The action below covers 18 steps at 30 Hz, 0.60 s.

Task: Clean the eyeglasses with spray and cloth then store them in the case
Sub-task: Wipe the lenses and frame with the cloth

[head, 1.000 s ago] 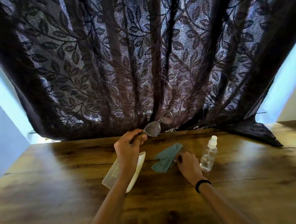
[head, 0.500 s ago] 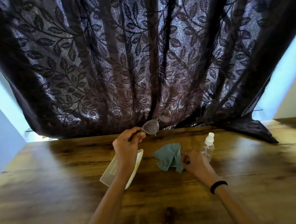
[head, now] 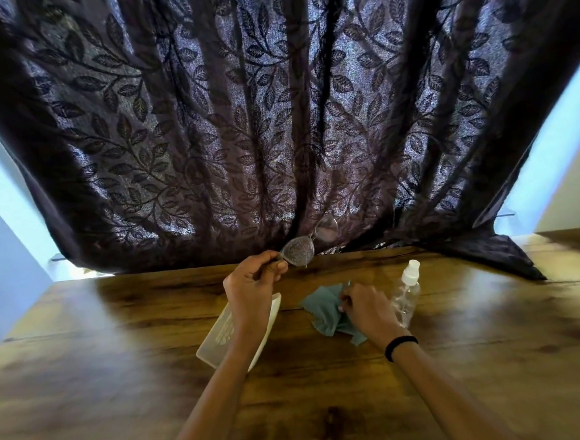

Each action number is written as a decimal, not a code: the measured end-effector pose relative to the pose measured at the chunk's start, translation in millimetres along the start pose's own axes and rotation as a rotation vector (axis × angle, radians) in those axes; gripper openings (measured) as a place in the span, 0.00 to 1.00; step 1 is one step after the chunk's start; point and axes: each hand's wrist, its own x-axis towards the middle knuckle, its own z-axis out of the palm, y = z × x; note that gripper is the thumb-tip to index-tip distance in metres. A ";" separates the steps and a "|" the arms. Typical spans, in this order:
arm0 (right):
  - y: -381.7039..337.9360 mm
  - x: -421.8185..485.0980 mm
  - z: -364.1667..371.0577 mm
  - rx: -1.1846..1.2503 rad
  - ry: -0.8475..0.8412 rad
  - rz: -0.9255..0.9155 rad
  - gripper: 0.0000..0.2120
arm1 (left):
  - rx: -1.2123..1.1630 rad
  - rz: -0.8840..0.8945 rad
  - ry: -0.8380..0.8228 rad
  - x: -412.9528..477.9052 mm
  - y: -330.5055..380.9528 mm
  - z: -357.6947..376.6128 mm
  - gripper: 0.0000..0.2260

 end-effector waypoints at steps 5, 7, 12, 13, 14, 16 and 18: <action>-2.5 4.9 7.0 -0.069 0.024 0.011 0.04 | 0.022 0.028 0.004 0.4 -1.9 -5.5 0.17; -3.0 6.9 3.0 -0.014 0.015 0.038 0.03 | 0.024 0.036 0.013 0.8 -3.2 -7.8 0.19; -18.3 4.8 -30.7 0.567 -0.092 0.019 0.05 | 0.028 0.042 0.014 1.0 -8.1 -9.3 0.18; -25.0 -0.1 -39.2 0.795 -0.075 0.006 0.06 | 0.021 0.037 0.012 0.6 -8.5 -8.6 0.19; -31.5 -4.4 -47.2 1.016 -0.061 -0.017 0.05 | 0.020 0.042 0.011 0.3 -8.4 -7.7 0.19; -43.9 -10.5 -59.3 1.316 -0.054 -0.094 0.03 | 0.041 0.086 0.011 0.0 -8.2 -5.1 0.20; -54.5 -11.7 -64.5 1.398 -0.021 -0.142 0.05 | 0.062 0.111 -0.012 0.7 -9.2 -2.9 0.18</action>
